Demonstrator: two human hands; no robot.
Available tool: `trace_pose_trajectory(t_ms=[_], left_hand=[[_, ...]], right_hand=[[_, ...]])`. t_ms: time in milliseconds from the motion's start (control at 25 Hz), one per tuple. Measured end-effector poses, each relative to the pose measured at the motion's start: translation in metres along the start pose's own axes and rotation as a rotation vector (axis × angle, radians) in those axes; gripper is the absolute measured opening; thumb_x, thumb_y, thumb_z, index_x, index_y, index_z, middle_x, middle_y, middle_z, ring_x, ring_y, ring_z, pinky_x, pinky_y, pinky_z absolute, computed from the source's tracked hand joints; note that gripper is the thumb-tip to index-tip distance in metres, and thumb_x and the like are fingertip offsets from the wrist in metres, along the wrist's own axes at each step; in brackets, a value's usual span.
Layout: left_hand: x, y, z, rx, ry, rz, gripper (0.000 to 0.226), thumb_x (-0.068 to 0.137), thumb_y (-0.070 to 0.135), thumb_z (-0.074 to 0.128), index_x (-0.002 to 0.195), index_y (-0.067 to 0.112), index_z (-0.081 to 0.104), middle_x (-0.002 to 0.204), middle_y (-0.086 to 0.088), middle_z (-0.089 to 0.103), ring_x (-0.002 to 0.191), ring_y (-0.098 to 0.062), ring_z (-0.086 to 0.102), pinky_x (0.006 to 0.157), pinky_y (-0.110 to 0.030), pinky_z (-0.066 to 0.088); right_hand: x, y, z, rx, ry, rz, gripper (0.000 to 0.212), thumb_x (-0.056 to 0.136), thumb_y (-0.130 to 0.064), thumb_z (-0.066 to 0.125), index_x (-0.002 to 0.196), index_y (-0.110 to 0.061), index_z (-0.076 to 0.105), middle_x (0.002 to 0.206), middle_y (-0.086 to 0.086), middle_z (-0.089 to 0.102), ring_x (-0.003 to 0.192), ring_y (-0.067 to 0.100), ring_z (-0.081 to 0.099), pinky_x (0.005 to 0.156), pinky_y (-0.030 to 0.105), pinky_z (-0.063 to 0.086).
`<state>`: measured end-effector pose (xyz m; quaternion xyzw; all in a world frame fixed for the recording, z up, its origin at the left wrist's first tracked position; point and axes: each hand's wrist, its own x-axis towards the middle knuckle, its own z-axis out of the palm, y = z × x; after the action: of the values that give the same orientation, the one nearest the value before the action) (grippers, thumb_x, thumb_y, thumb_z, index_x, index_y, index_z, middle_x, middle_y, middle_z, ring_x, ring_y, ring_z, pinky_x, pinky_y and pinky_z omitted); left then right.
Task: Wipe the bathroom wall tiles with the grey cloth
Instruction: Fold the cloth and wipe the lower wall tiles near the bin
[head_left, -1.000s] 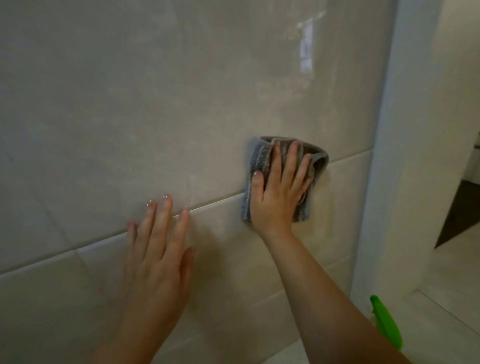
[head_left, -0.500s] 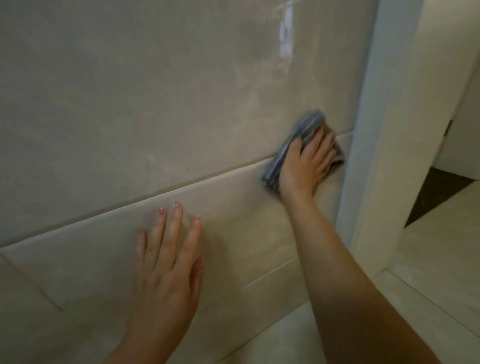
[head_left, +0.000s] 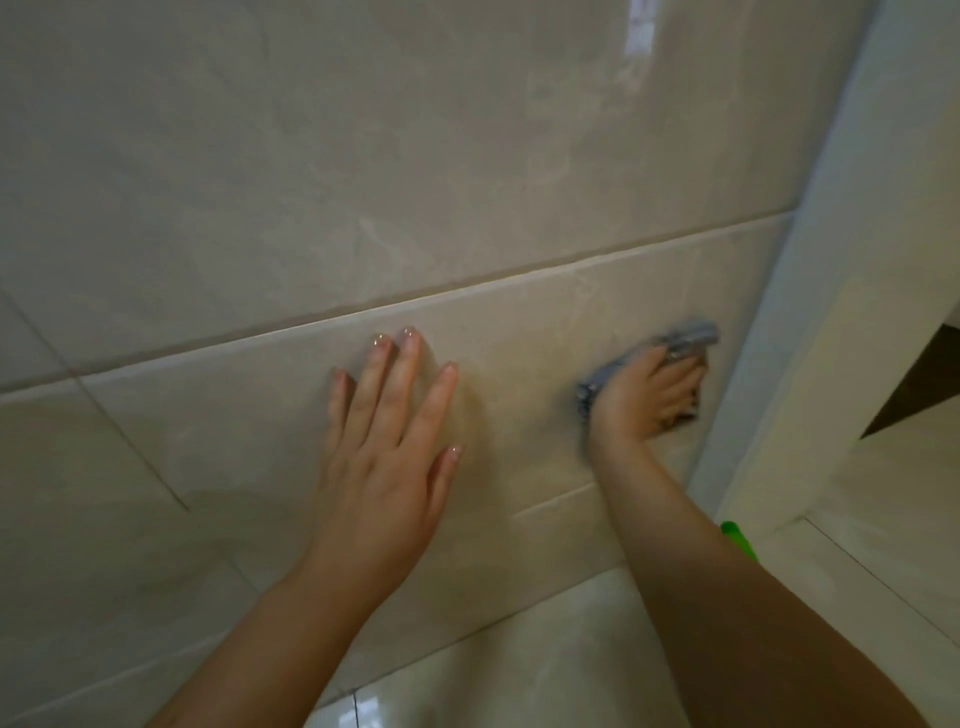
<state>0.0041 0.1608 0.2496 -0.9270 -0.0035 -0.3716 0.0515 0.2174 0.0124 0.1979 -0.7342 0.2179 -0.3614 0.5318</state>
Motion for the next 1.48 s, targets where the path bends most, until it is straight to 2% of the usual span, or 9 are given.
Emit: trace_pose_trajectory(t_ms=[160, 280, 480, 640, 800, 880, 1120, 1360, 1480], left_hand=[[-0.001, 0.001, -0.005, -0.045, 0.020, -0.013, 0.057, 0.097, 0.033, 0.039, 0.150, 0.013, 0.034, 0.162, -0.016, 0.019, 0.151, -0.031, 0.011, 0.122, -0.048, 0.005], [-0.002, -0.003, -0.008, -0.083, 0.032, -0.035, 0.056, 0.098, 0.031, 0.039, 0.151, 0.013, 0.033, 0.162, -0.015, 0.019, 0.152, -0.029, 0.010, 0.123, -0.046, 0.004], [-0.015, -0.024, -0.017, -0.134, 0.124, -0.110, 0.053, 0.097, 0.016, 0.045, 0.148, 0.008, 0.037, 0.160, -0.016, 0.025, 0.151, -0.028, 0.014, 0.123, -0.047, 0.009], [-0.024, -0.037, -0.022, -0.145, 0.197, -0.110, 0.053, 0.095, 0.007, 0.047, 0.147, 0.003, 0.037, 0.158, -0.017, 0.027, 0.150, -0.028, 0.015, 0.123, -0.045, 0.010], [-0.029, -0.043, -0.027, -0.157, 0.241, -0.114, 0.054, 0.094, 0.002, 0.047, 0.146, 0.001, 0.037, 0.157, -0.019, 0.029, 0.149, -0.030, 0.019, 0.123, -0.047, 0.013], [-0.030, -0.049, -0.033, -0.183, 0.286, -0.131, 0.053, 0.094, 0.001, 0.045, 0.146, 0.001, 0.036, 0.156, -0.019, 0.029, 0.149, -0.031, 0.020, 0.121, -0.052, 0.017], [-0.071, -0.078, -0.048, -0.117, 0.244, -0.153, 0.048, 0.096, 0.003, 0.044, 0.144, 0.001, 0.040, 0.156, -0.018, 0.031, 0.149, -0.032, 0.022, 0.118, -0.056, 0.023], [-0.089, -0.110, -0.065, -0.077, 0.272, -0.216, 0.051, 0.093, -0.002, 0.045, 0.144, -0.001, 0.040, 0.154, -0.019, 0.034, 0.148, -0.032, 0.024, 0.119, -0.055, 0.022], [-0.093, -0.128, -0.074, -0.072, 0.312, -0.261, 0.053, 0.091, -0.007, 0.045, 0.144, -0.002, 0.039, 0.154, -0.020, 0.034, 0.148, -0.032, 0.024, 0.119, -0.055, 0.022]], right_hand=[[-0.067, -0.062, -0.001, 0.067, -0.065, -0.253, 0.058, 0.099, -0.034, 0.029, 0.142, 0.002, 0.042, 0.149, 0.024, 0.039, 0.137, 0.042, 0.033, 0.113, 0.044, 0.015], [-0.056, -0.022, 0.005, -0.070, -0.031, -0.348, 0.053, 0.102, -0.029, 0.023, 0.142, 0.001, 0.042, 0.152, 0.023, 0.034, 0.142, 0.040, 0.025, 0.117, 0.050, 0.016], [-0.034, 0.013, 0.002, 0.012, -0.296, 0.128, 0.054, 0.106, -0.027, 0.021, 0.151, 0.002, 0.015, 0.161, 0.020, 0.009, 0.149, 0.032, 0.007, 0.116, 0.035, 0.000], [-0.096, -0.049, -0.012, 0.033, -0.045, -0.378, 0.060, 0.102, -0.037, 0.021, 0.146, 0.002, 0.033, 0.151, 0.027, 0.031, 0.140, 0.048, 0.028, 0.116, 0.054, 0.016], [-0.192, -0.034, -0.039, -0.079, -0.323, -0.956, 0.061, 0.101, -0.047, 0.024, 0.155, -0.028, 0.002, 0.162, 0.010, 0.004, 0.144, 0.044, 0.015, 0.113, 0.065, 0.015], [-0.161, -0.036, -0.033, -0.076, -0.297, -1.102, 0.059, 0.099, -0.052, 0.027, 0.152, -0.032, 0.013, 0.159, 0.008, 0.014, 0.143, 0.041, 0.019, 0.113, 0.064, 0.018], [-0.130, -0.084, -0.016, 0.007, 0.003, -0.619, 0.059, 0.101, -0.042, 0.023, 0.141, -0.005, 0.046, 0.147, 0.025, 0.040, 0.136, 0.049, 0.034, 0.113, 0.057, 0.026], [-0.243, -0.040, -0.035, -0.046, -0.380, -1.181, 0.054, 0.099, -0.049, 0.029, 0.148, -0.030, 0.018, 0.163, 0.005, 0.000, 0.148, 0.038, 0.000, 0.110, 0.069, 0.014], [-0.241, -0.081, -0.038, 0.027, -0.352, -1.168, 0.055, 0.097, -0.045, 0.037, 0.149, -0.031, 0.024, 0.160, 0.009, 0.011, 0.147, 0.040, 0.005, 0.111, 0.070, 0.011]])
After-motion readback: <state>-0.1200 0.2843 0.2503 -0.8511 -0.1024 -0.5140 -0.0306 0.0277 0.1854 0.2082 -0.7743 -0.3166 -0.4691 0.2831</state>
